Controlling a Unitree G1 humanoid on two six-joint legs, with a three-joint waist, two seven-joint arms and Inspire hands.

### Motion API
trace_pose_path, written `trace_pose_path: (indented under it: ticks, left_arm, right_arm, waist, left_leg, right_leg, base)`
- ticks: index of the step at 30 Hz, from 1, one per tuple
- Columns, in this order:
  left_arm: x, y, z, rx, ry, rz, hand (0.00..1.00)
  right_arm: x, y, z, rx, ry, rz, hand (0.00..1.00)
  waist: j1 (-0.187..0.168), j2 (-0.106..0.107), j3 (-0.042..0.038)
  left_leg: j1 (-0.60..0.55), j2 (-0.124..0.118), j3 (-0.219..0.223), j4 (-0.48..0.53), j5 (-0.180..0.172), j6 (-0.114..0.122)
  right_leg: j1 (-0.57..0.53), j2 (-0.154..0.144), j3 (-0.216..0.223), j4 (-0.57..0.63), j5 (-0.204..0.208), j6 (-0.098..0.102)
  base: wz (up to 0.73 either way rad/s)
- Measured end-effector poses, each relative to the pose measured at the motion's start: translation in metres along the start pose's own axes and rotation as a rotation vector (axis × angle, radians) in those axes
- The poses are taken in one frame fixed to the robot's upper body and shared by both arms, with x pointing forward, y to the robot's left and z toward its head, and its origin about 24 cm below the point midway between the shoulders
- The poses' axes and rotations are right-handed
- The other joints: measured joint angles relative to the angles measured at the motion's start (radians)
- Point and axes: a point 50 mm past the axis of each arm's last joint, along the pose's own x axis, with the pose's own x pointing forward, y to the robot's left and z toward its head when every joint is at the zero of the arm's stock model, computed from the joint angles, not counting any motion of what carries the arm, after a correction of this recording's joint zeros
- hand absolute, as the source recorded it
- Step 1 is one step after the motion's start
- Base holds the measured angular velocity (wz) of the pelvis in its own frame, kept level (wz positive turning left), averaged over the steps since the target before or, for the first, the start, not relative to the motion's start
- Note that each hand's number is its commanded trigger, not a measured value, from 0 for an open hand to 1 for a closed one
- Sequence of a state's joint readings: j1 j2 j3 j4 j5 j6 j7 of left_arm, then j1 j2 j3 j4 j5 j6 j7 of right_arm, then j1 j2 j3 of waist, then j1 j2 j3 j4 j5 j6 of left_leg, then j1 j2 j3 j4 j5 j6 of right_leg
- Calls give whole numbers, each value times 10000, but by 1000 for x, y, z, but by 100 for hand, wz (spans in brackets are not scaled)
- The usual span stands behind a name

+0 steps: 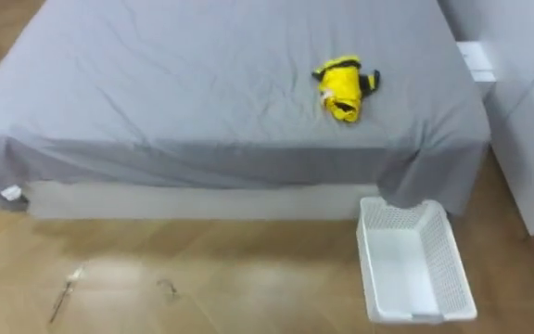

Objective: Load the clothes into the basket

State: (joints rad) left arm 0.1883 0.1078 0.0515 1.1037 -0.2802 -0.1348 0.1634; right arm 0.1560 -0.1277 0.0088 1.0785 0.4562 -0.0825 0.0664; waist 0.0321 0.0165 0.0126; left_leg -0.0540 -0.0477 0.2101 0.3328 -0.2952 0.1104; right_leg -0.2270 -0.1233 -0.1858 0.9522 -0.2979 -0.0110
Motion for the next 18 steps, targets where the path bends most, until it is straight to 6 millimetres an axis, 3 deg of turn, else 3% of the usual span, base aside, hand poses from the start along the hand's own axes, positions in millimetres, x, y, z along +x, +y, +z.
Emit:
trace_pose_path:
  ticks: [1,2,4,5,6,7,8,9,10,11,12,13,14,15,16,17,18]
  left_arm:
    - [0,-2,2,85,-96,-76,0]
    - [1,-6,8,207,-296,-230,0]
    - [0,-12,8,423,-310,-465,0]
    - [-2,-17,3,482,-190,-622,0]
    - [-4,-18,-2,594,-131,-739,0]
    - [-4,-18,-3,617,-122,-753,0]
    - [-4,-15,-4,684,-69,-701,0]
    - [-5,-13,-9,718,62,-662,0]
    - [-6,-12,-12,744,170,-703,0]
    - [-6,-12,-12,781,162,-792,0]
    - [-6,-12,-13,826,142,-840,0]
    - [-7,-9,-13,814,96,-780,0]
    - [-8,7,-18,885,134,-441,0]
    - [-10,13,-27,890,500,-245,0]
    - [-11,14,-28,857,541,-213,0]
    - [-11,17,-27,630,448,-52,0]
    - [-12,22,-28,449,400,150,0]
  right_arm:
    - [0,2,2,23,-146,60,0]
    - [2,7,9,-52,-360,164,0]
    - [3,9,13,-176,-492,53,0]
    - [3,8,15,-281,-615,-86,0]
    - [3,9,20,-233,-841,-265,0]
    - [4,10,25,-225,-1068,-285,0]
    - [5,15,36,-217,-1578,-275,0]
    - [5,16,41,-205,-1801,-301,0]
    - [5,20,58,-136,-2464,-287,0]
    - [4,24,76,-75,-3165,-278,0]
    - [3,26,88,-19,-3606,-312,0]
    - [3,28,92,44,-3720,-287,0]
    - [1,40,96,145,-3945,19,0]
    - [0,36,99,75,-4074,2,0]
    - [0,35,99,41,-4059,-53,0]
    - [0,34,92,-96,-3758,-115,0]
    - [0,33,80,-288,-3449,-181,0]
  waist:
    - [-4,51,11]
    - [-42,-4,43]
    - [-145,9,20]
    - [-170,102,51]
    - [-149,274,-65]
    - [-110,271,-77]
    - [4,280,-167]
    - [81,360,-163]
    - [122,487,-80]
    - [98,514,6]
    - [-51,396,257]
    - [-8,363,127]
    - [220,308,-63]
    - [240,421,-78]
    - [235,496,-80]
    - [240,574,-56]
    - [253,485,-5]
  left_leg:
    - [258,21,-113,-176,-22,-36]
    - [748,42,-293,-527,-103,-121]
    - [1442,132,-607,-985,-305,-277]
    - [1939,391,-793,-1195,-507,-468]
    - [2365,665,-819,-1346,-675,-689]
    - [2504,776,-832,-1363,-767,-793]
    - [2582,959,-825,-1227,-916,-1036]
    - [2605,1075,-811,-1192,-900,-1159]
    - [2805,1250,-766,-1301,-703,-1549]
    - [3034,1276,-755,-1359,-397,-1949]
    - [3533,1224,-951,-1339,-80,-1898]
    - [3599,1243,-1082,-1188,-88,-1903]
    - [3462,1169,-1031,-235,-259,-2040]
    - [3276,1389,-989,1205,-382,-2011]
    - [3099,1554,-960,1994,-192,-2005]
    - [2688,1740,-842,3305,759,-2051]
    - [2299,1806,-800,4114,1436,-2162]
  right_leg:
    - [-324,131,-123,-378,-133,-19]
    - [-937,357,-164,-1541,-184,-14]
    - [-1417,473,-283,-4034,292,7]
    - [-1584,524,-603,-5185,1451,-63]
    - [-1580,661,-855,-6042,2458,-211]
    - [-1590,757,-937,-6284,2851,-466]
    - [-1528,1032,-928,-6188,3161,-760]
    - [-1493,1140,-1007,-5981,3207,-983]
    - [-1456,1225,-1102,-5520,2882,-1048]
    - [-1578,1092,-1128,-4650,2418,-1192]
    - [-2282,705,-1520,-2867,1818,-1237]
    - [-2477,792,-1639,-2917,1717,-1143]
    - [-2365,957,-1966,-4094,2222,-1132]
    - [-2077,1117,-2223,-3895,1853,-1895]
    - [-1837,1255,-2266,-3911,1623,-1948]
    - [-1322,1427,-2269,-4086,1256,-1945]
    - [-850,1574,-2129,-4450,1131,-1934]
  base:
    - [40]
    - [53]
    - [59]
    - [48]
    - [36]
    - [0]
    - [-23]
    - [-30]
    - [-12]
    - [4]
    - [0]
    - [-38]
    - [-56]
    - [-51]
    - [-12]
    - [0]
    - [0]
